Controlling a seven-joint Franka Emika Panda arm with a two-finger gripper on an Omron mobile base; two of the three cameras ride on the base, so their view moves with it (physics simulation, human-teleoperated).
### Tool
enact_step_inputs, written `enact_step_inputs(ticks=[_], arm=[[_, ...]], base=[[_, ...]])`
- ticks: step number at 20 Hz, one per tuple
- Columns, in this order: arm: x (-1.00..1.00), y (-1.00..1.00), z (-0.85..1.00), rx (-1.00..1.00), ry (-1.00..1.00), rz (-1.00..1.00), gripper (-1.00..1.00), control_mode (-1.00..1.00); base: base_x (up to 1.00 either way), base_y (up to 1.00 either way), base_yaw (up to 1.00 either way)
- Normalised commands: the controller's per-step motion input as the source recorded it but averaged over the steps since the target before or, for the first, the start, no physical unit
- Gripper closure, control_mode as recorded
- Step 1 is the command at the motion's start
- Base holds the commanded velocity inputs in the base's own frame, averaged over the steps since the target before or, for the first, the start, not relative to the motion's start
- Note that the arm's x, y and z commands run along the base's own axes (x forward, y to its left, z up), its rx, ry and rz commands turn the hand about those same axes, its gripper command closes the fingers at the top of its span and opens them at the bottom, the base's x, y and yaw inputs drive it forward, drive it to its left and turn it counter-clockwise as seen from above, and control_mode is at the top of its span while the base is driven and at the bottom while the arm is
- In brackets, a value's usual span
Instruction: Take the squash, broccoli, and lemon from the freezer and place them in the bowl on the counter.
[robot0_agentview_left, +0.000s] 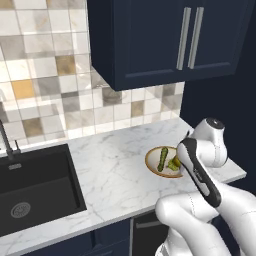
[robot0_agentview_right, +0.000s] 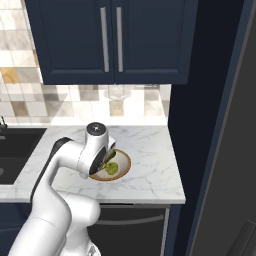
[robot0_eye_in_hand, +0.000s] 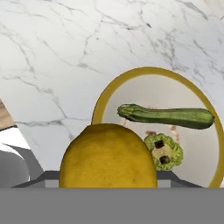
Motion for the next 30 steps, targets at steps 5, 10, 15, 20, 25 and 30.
enact_step_inputs(ticks=[5, 10, 15, 20, 25, 30], arm=[[0.41, -0.01, -0.08, 0.00, 0.09, -0.02, 1.00, -1.00], [0.29, 0.00, -0.22, 0.00, 0.09, 0.00, 1.00, -1.00], [0.16, 0.00, -0.36, 0.00, 0.11, 0.00, 1.00, -1.00], [0.20, -0.06, -0.26, 0.00, 0.00, 0.00, 1.00, -1.00], [0.25, 0.00, -0.19, 0.00, 0.01, 0.00, 1.00, -1.00], [0.04, 0.02, -0.22, 0.00, 0.00, 0.00, 1.00, -1.00]], base=[[0.00, 0.00, 0.00], [0.00, 0.00, 0.00], [0.00, 0.00, 0.00], [0.00, 0.00, 0.00], [0.00, 0.00, 0.00], [0.00, 0.00, 0.00]])
